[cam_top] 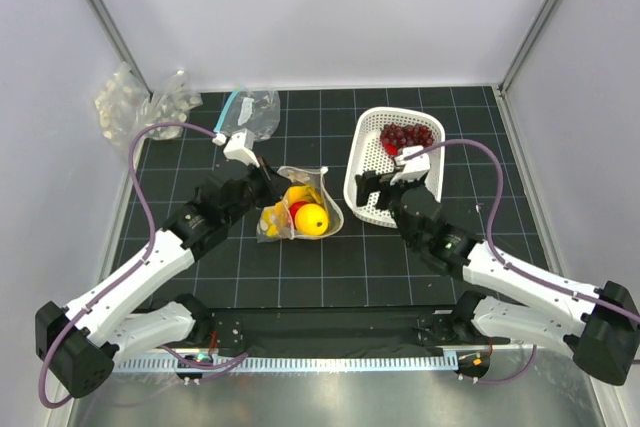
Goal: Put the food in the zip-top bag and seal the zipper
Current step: Place the fake fruit in the zipper food storage bag, then pick up the fake fruit from the bin.
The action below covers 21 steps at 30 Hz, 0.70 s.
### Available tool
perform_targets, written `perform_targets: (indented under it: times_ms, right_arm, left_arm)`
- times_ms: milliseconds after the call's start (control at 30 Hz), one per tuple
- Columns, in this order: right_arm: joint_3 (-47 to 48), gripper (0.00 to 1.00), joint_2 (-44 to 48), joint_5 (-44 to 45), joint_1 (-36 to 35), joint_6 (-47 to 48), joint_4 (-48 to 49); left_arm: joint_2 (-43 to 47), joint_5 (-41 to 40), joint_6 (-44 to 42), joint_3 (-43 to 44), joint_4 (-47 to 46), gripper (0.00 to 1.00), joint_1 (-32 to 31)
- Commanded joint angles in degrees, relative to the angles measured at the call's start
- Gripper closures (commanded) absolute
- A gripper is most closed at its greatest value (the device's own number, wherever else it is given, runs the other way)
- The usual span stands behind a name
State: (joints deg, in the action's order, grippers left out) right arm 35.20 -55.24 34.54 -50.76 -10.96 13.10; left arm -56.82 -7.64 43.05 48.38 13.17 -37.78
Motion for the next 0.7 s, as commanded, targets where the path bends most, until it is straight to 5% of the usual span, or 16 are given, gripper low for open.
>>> perform_targets:
  times_ms: [0,200,667]
  right_arm:
    - [3.03,0.08,0.40,-1.14,6.52,-4.51,-2.21]
    - [9.70,0.34,-9.34,1.22,13.22,-4.59,-3.96]
    - [31.41,0.41,-36.24,0.09,24.56,-6.09,-7.83]
  left_arm:
    - [0.66,-1.06,-0.24,0.05,-1.30,0.97,-0.10]
    - [0.21,0.17,-0.24,0.40,-1.48,0.98,-0.10]
    - [1.01,-1.06,-0.42,0.05,-1.39,0.97,-0.19]
